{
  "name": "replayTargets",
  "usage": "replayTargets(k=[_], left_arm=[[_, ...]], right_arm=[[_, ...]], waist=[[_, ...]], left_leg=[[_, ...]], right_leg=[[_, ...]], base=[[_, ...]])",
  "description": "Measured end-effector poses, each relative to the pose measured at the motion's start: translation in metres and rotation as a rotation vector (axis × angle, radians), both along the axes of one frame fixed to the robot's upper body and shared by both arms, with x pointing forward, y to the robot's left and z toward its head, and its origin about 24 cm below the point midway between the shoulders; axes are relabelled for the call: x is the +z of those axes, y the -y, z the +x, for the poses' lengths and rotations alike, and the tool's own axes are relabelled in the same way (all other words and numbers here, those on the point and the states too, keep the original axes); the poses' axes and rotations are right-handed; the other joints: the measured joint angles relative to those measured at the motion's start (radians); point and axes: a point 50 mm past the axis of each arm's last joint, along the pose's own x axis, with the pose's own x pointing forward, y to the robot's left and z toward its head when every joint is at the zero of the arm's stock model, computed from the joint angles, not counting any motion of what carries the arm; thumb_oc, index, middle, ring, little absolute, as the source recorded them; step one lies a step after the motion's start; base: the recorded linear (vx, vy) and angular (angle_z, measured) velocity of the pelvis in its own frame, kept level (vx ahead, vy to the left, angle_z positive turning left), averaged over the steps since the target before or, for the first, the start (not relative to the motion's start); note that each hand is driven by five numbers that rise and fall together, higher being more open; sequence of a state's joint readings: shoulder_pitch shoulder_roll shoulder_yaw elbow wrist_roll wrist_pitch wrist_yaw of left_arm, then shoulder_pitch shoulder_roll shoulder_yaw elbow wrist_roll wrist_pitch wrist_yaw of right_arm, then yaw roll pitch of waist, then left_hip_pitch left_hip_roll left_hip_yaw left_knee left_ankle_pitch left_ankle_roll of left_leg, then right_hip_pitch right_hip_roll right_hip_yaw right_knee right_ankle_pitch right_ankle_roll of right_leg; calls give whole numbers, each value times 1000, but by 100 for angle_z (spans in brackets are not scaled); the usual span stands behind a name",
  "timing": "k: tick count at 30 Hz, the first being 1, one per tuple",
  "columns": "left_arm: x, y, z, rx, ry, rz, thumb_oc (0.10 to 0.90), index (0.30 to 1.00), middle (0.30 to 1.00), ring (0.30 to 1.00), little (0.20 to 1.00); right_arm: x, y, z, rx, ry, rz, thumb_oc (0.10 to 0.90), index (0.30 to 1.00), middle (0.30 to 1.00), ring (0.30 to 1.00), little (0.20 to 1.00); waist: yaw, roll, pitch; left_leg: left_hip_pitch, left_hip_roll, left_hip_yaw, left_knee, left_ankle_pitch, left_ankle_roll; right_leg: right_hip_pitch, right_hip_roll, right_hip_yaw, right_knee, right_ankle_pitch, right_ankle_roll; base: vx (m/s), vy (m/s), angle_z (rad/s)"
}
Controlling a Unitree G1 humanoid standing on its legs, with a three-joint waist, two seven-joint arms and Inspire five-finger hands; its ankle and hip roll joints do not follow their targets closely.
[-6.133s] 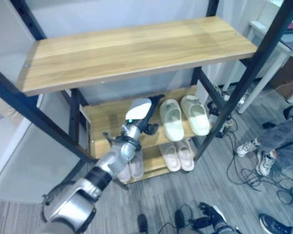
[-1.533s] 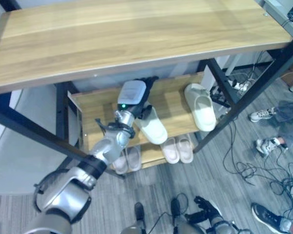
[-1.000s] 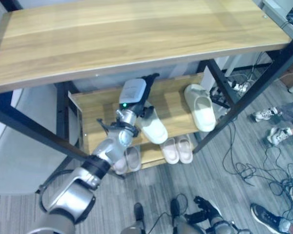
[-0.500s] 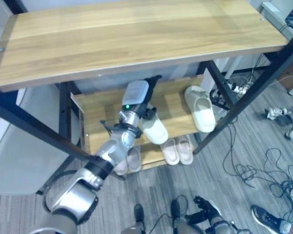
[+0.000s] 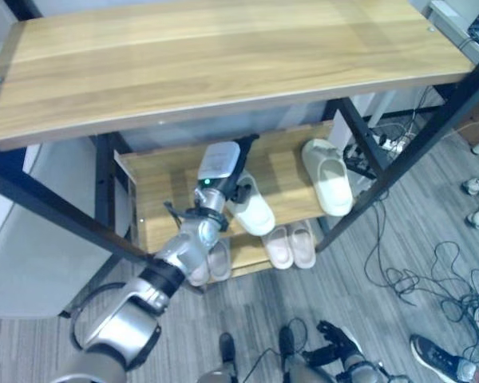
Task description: Arrange the slippers neatly on the shoe rack.
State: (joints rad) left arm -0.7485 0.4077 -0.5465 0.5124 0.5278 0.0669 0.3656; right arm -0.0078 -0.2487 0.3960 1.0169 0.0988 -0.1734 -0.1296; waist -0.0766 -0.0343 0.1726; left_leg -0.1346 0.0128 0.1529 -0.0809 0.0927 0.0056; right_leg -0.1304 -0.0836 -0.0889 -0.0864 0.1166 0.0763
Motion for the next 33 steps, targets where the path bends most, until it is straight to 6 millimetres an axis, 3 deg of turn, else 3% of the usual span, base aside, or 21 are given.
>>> replayTargets(k=[1, 2, 3, 12, 18, 23, 33], left_arm=[[0, 0, 0, 1, -1, 4, 800, 900, 900, 900, 900], [-2, -1, 0, 6, -3, 13, 685, 728, 728, 728, 728], [-3, -3, 1, 14, -8, 22, 400, 300, 300, 300, 300], [-6, -6, 2, 37, -19, 43, 400, 300, 300, 300, 300], [4, -2, 2, 23, 31, 30, 400, 300, 300, 300, 300], [15, 18, -12, -128, 106, -14, 400, 300, 300, 300, 300], [21, 40, -17, -226, 154, 8, 400, 300, 300, 300, 300]], right_arm=[[0, 0, 0, 3, 0, -2, 800, 900, 900, 900, 900], [0, 0, 0, 4, 0, -3, 800, 900, 900, 900, 900], [0, 0, 0, 4, 0, -3, 800, 900, 900, 900, 900], [0, 0, 0, 3, 0, -3, 800, 900, 900, 900, 900], [0, -1, 0, 5, 2, -1, 800, 900, 900, 900, 900], [3, -5, 5, 18, 34, 8, 800, 900, 900, 900, 900], [7, -6, 13, 22, 74, 11, 800, 900, 900, 900, 900]], waist=[[0, 0, 0], [0, 0, 0], [-1, 0, 0], [0, -1, 1], [-1, -7, 4], [0, -29, 38], [-23, -28, 67]], left_leg=[[-2, 0, 0, 0, 0, 0], [-2, 0, 0, 0, 0, 0], [-1, 0, 0, 0, 0, 0], [-2, 0, 0, 0, 0, 0], [-3, 1, 1, 0, 0, 0], [-11, 1, 4, 0, 0, 0], [-24, 2, 27, 0, -1, -1]], right_leg=[[-1, 0, 0, 0, 0, 0], [-1, 0, 0, 0, 0, 0], [-2, 0, 0, 0, 0, 0], [-2, 1, 0, 0, 0, 0], [-4, 1, 1, 0, 0, 0], [-13, 1, 4, 0, 1, 0], [-37, 3, 27, 0, 10, 3]], base=[[0, 0, 0], [0, 0, 0], [0, 0, 0], [0, 0, 0], [0, 0, 0], [-11, -2, -1], [1, 0, -6]])
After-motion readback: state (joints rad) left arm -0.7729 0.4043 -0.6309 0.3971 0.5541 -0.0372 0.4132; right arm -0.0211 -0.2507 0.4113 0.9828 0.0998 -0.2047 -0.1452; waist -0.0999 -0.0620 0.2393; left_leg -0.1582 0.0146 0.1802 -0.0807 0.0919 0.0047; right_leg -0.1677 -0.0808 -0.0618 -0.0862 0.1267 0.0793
